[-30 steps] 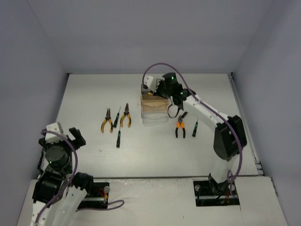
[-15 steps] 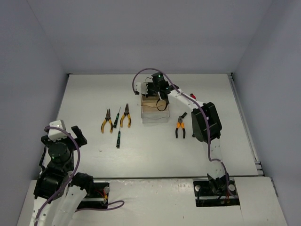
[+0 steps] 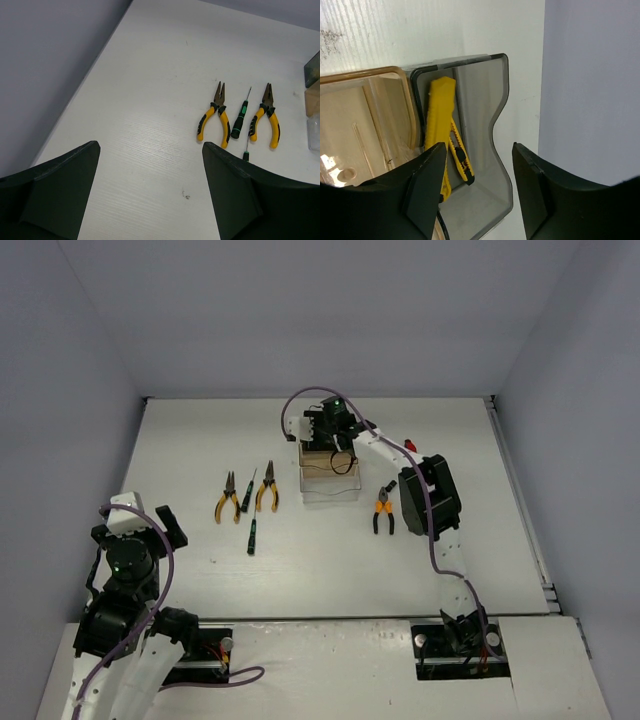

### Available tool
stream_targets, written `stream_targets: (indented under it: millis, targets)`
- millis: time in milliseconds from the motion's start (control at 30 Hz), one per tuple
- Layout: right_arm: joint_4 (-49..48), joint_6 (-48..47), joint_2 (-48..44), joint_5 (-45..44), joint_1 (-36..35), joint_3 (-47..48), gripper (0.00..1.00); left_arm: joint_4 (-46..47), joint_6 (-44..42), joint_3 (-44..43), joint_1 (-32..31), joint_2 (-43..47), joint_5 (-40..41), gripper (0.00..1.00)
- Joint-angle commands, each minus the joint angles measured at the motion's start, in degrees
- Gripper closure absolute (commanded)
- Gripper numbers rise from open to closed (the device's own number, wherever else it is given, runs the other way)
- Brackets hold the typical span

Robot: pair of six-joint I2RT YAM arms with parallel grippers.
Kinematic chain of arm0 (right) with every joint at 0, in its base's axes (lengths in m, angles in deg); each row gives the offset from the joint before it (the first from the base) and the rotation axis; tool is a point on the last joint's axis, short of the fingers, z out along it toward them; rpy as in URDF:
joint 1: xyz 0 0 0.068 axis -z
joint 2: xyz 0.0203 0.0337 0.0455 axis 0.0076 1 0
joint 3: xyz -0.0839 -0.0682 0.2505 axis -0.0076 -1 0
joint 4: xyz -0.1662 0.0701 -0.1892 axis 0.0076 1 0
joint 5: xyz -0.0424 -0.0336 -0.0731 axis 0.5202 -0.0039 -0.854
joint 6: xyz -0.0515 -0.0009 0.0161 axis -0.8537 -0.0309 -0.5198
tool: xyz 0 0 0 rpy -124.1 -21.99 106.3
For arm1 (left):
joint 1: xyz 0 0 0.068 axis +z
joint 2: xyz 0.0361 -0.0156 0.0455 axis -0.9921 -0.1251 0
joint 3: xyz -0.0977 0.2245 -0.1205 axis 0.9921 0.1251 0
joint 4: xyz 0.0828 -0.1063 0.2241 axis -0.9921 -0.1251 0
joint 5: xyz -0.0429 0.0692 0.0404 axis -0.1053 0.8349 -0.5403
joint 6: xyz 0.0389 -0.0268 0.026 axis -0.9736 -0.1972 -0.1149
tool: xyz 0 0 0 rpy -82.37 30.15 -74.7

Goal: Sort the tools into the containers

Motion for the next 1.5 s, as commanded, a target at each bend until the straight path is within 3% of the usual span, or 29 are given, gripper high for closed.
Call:
stream_targets:
  millis: [0, 133, 267, 533, 800, 1133, 1467]
  targets:
    - [-2.28, 5.06, -6.39, -1.63, 0.57, 3.02, 0.47, 3.36, -0.63, -0.71, -0.11, -0.97, -0.04, 0.20]
    - [-2.40, 20.59, -11.95, -4.41, 3.04, 3.19, 0.47, 3.36, -0.54, -0.80, -0.11, 0.00, -0.27, 0.19]
    - [-2.50, 35.77, -18.85, -9.83, 7.39, 0.02, 0.39, 3.27, -0.51, -0.76, -0.11, 1.42, -0.35, 0.19]
    - [-2.41, 65.16, -31.66, -20.09, 17.48, -19.55, 0.24, 3.21, -0.36, -0.73, -0.18, 4.72, -0.71, 0.19]
    - [-2.41, 71.21, -29.90, -15.57, 23.23, -28.04, 0.23, 3.01, -0.36, -0.71, -0.20, 6.05, -1.14, 0.19]
    - [-2.32, 72.94, -18.90, -9.39, 25.49, -23.95, 0.31, 2.66, -0.28, -0.71, -0.35, 6.12, -1.70, 0.20]
    - [-2.41, 72.58, -12.44, -9.32, 25.52, -21.15, 0.37, 2.74, -0.28, -0.71, -0.46, 5.79, -2.12, 0.19]
